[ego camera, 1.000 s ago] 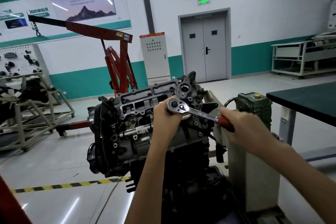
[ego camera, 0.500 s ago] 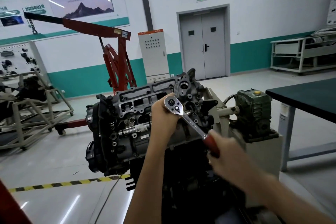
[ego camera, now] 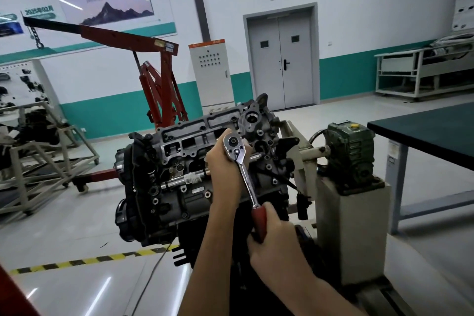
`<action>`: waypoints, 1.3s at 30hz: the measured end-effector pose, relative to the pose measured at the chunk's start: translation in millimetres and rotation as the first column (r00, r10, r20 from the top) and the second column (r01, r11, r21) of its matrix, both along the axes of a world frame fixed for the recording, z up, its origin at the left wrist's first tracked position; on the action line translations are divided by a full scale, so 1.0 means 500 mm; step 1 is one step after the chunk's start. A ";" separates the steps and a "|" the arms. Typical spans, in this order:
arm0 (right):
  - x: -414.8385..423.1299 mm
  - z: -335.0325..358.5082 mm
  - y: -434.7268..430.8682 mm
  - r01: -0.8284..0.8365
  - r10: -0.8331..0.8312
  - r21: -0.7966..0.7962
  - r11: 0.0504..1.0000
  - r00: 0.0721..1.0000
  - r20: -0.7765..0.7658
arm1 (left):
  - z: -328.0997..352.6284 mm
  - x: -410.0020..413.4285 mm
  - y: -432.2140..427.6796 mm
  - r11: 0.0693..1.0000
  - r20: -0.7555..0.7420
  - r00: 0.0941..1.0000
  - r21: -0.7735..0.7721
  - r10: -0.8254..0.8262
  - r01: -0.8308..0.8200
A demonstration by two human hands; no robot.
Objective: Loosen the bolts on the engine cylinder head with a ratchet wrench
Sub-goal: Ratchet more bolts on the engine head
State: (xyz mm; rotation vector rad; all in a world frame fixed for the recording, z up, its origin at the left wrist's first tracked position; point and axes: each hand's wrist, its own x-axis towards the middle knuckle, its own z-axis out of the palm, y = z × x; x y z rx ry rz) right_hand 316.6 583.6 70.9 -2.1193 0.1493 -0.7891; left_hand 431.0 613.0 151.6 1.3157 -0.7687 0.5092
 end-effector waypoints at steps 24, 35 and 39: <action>0.001 0.009 -0.014 0.046 -0.044 -0.057 0.997 0.998 0.033 | 0.018 -0.007 0.010 0.997 -0.043 0.997 0.024 -0.069 0.070; -0.001 0.204 -0.252 0.189 -0.223 -0.750 0.634 0.973 0.057 | 0.023 0.008 0.032 0.983 0.019 0.996 0.168 -0.082 0.078; -0.014 0.137 -0.212 0.137 -0.180 -0.613 0.778 0.984 -0.008 | 0.014 0.008 0.031 0.984 0.019 1.000 0.175 -0.025 0.021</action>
